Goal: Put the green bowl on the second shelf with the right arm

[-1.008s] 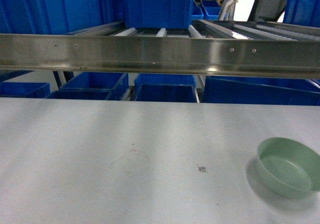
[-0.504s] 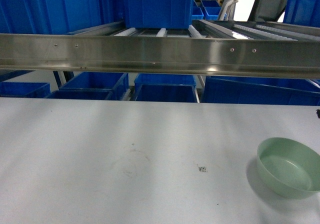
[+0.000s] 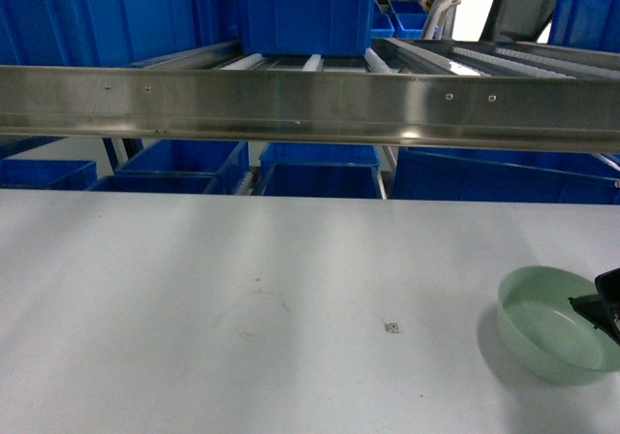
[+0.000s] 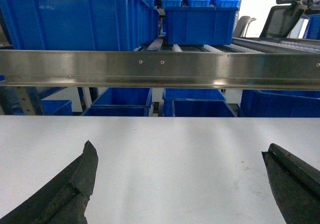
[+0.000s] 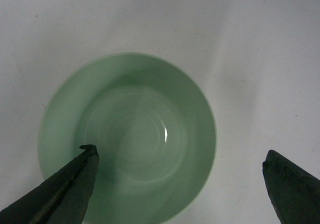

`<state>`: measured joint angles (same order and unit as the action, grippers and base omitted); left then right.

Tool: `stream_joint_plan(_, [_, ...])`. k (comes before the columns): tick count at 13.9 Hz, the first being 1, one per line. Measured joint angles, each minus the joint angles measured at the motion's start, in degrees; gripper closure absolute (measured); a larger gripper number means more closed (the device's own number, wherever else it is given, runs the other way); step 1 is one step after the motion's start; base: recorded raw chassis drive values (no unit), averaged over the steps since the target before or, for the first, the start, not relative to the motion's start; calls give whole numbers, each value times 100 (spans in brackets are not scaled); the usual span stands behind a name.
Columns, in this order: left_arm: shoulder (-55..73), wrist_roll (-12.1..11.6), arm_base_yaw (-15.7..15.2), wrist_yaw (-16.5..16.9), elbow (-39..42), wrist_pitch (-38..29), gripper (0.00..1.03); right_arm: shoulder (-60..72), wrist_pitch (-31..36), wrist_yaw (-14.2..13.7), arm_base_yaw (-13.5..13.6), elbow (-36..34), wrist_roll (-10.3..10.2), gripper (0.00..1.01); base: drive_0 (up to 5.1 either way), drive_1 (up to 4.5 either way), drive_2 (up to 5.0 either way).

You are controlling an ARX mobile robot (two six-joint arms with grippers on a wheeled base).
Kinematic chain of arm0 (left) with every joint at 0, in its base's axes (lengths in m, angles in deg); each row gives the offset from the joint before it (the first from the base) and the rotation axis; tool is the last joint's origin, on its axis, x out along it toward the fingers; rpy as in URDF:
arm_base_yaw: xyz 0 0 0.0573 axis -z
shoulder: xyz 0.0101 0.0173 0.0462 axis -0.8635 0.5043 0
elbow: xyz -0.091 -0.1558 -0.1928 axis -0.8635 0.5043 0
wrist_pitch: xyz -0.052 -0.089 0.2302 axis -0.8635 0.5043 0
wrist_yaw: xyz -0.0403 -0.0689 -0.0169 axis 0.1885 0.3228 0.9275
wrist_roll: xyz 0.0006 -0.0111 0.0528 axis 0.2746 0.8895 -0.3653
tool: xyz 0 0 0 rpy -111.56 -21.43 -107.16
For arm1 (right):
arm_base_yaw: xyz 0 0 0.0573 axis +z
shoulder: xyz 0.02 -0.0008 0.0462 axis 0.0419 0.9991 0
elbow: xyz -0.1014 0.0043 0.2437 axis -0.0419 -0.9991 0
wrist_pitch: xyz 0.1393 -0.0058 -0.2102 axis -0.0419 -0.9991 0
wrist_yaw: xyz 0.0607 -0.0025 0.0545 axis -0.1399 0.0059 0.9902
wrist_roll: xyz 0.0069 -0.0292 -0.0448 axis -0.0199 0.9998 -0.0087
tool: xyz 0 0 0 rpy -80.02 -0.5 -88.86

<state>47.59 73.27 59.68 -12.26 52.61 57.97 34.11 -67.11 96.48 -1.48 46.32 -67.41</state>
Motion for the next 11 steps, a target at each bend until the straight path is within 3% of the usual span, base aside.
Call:
stream_joint_plan(3, [0,0,0,0,0,0,5,573,15,-44,-304,326,46,3,0,0,0])
stream_joint_plan(8, [0,0,0,2,0,0,5,975,66,-68,-323,455,39,3,0,0,0])
stream_joint_plan(11, [0,0,0,2,0,0,5,1099,166,-107,-284,455,37,35,0,0,0])
